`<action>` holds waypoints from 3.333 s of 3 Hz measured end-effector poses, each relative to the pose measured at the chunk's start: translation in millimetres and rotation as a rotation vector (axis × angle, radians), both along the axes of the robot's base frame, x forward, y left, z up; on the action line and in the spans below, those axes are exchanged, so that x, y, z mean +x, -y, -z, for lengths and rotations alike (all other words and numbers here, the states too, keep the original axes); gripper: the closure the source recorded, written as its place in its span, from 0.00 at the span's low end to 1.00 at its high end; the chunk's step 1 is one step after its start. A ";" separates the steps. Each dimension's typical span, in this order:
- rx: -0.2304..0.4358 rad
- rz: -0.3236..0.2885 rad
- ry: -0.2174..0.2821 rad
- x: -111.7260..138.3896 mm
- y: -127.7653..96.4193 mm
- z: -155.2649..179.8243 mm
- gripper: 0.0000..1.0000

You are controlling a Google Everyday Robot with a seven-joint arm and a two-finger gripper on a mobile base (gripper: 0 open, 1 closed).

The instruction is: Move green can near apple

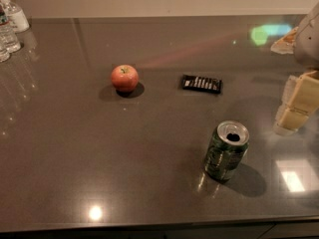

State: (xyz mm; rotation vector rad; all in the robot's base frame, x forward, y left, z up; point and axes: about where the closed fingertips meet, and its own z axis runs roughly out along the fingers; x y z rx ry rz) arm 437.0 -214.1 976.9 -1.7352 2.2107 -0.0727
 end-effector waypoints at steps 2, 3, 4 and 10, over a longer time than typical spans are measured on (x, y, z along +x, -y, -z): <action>0.143 -0.182 -0.040 -31.0 -35.7 12.6 0.00; 0.217 -0.280 -0.067 -50.7 -57.1 27.1 0.00; 0.258 -0.343 -0.101 -63.9 -70.9 47.2 0.00; 0.298 -0.348 -0.137 -47.8 -91.3 50.7 1.00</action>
Offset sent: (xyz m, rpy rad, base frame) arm -0.0594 0.0613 -0.0267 0.2600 0.0989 0.3265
